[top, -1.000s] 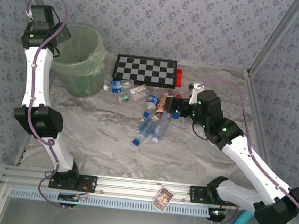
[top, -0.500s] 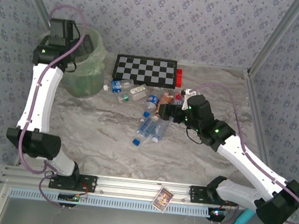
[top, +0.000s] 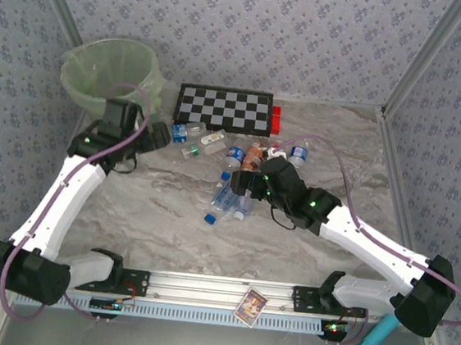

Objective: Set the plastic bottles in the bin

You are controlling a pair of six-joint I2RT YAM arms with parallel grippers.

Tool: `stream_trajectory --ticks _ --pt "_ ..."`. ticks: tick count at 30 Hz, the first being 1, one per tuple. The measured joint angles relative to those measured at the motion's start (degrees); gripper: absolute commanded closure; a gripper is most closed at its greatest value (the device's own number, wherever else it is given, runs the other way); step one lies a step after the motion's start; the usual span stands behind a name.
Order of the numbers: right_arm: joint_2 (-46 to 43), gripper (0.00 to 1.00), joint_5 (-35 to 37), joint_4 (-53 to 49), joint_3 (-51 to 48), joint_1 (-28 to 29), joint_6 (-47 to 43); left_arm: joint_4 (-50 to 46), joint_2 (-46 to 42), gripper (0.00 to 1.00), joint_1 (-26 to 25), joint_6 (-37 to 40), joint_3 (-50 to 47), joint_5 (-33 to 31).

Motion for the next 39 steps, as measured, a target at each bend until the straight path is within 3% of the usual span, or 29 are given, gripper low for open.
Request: stream_trajectory --ticks 12,19,30,39 --pt "1.5 0.00 3.5 -3.1 1.5 0.9 1.6 4.5 -3.5 0.14 -16.1 -5.9 -15.6 1.9" --pt "-0.4 0.00 5.9 -6.0 1.7 1.0 2.2 8.0 5.8 0.15 -25.1 -4.1 -14.8 2.8" --pt "-8.7 0.00 9.4 -11.7 0.9 1.0 4.3 8.0 28.7 0.22 -27.0 3.8 1.3 8.0" --pt "-15.0 0.00 11.5 -16.5 -1.9 0.3 5.8 0.8 41.6 0.24 -27.0 10.9 14.0 10.7"
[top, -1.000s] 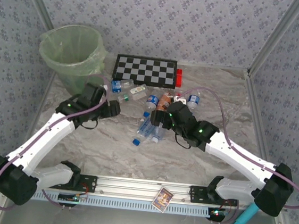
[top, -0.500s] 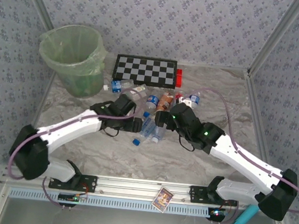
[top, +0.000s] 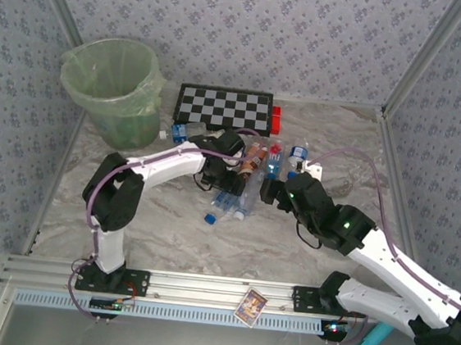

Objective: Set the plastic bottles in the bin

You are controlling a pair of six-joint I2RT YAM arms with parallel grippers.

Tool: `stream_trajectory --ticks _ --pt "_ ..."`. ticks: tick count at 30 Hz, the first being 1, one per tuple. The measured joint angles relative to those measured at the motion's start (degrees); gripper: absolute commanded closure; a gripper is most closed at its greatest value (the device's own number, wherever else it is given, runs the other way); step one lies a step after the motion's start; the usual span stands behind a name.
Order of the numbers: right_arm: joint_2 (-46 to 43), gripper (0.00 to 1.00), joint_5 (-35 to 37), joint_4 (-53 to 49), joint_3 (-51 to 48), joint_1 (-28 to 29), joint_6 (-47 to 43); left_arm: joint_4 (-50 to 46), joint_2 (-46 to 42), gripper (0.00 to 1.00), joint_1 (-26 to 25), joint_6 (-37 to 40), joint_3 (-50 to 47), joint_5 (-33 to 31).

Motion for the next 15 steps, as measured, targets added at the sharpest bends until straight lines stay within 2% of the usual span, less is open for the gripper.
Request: stream_trajectory --ticks 7,15 --pt "-1.7 0.00 0.8 -1.6 -0.5 -1.3 0.2 -6.7 7.2 0.25 0.0 3.7 7.6 0.0" --pt "-3.2 0.00 0.7 -2.1 -1.6 -3.6 0.1 -10.4 12.0 0.25 -0.4 5.0 11.5 0.0"
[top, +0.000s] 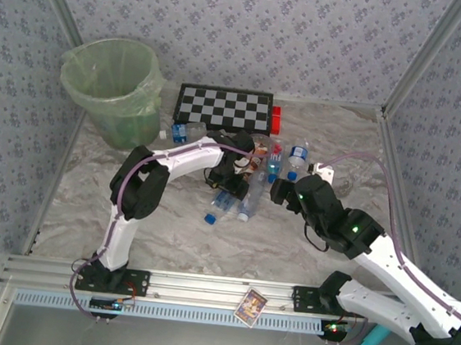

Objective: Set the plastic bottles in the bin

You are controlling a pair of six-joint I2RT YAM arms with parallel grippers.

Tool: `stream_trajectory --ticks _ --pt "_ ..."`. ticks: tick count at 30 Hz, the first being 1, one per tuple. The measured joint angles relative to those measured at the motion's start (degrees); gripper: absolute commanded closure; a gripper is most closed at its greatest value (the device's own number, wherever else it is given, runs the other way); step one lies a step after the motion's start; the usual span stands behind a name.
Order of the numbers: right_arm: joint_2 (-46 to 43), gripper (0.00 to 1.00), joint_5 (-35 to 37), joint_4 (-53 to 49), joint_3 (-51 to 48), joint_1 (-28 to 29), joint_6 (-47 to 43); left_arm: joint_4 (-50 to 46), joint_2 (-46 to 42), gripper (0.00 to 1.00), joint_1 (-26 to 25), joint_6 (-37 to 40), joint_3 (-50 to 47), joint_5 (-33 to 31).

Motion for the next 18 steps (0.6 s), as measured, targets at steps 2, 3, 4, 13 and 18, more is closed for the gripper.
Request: stream_trajectory --ticks 2,3,4,13,18 --pt "0.0 0.00 0.0 0.0 -0.1 -0.5 0.0 -0.3 0.4 0.25 0.0 0.0 0.1 0.0" --pt "0.0 0.00 -0.2 0.0 -0.1 -0.7 0.0 -0.5 0.5 0.28 0.0 0.0 0.1 0.0" --pt "0.0 0.00 -0.4 0.0 -0.2 -0.9 0.0 -0.5 0.6 0.33 0.0 0.0 0.1 0.0" --pt "0.0 0.00 -1.5 0.1 -0.7 -1.6 0.0 -1.1 0.7 0.48 0.0 0.8 0.3 -0.4" --pt "0.5 0.00 -1.5 1.3 -0.7 -1.6 -0.2 -1.2 -1.9 0.48 0.0 -0.1 -0.9 -0.9"
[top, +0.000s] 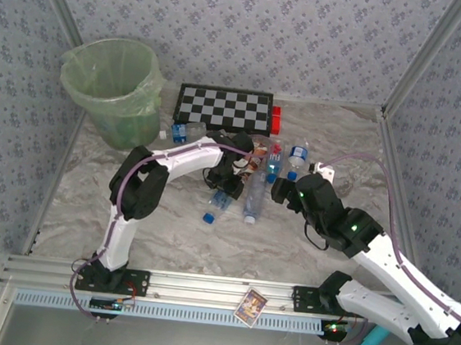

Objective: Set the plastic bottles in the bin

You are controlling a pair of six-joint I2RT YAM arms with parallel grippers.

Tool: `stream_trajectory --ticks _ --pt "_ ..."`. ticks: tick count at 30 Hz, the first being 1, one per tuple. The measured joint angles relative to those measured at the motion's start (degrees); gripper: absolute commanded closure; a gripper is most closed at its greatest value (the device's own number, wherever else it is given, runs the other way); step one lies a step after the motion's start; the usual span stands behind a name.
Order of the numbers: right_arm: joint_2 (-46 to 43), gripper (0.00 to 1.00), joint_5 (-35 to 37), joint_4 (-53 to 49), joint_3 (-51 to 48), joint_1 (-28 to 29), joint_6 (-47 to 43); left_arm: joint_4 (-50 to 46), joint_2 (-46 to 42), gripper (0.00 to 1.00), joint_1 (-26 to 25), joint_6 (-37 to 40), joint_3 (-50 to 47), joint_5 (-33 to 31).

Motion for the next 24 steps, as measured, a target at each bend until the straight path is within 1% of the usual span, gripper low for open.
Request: stream_trajectory --ticks 8,11,16,24 --pt "2.6 0.00 -1.5 2.9 0.3 0.0 -1.8 -0.1 -12.0 0.48 0.4 -2.5 -1.4 -1.7" --pt "3.9 0.00 -2.3 3.9 1.4 0.0 -2.9 -0.2 -17.1 0.48 2.1 -3.4 -1.4 -2.1" --pt "6.6 0.00 -3.5 6.1 4.5 0.0 -5.1 -0.6 -23.8 0.48 9.2 -5.2 -0.1 -2.9" --pt "8.8 0.00 -5.4 8.0 6.2 0.0 -6.6 -0.4 -28.8 0.49 21.4 -8.6 7.8 -2.5"
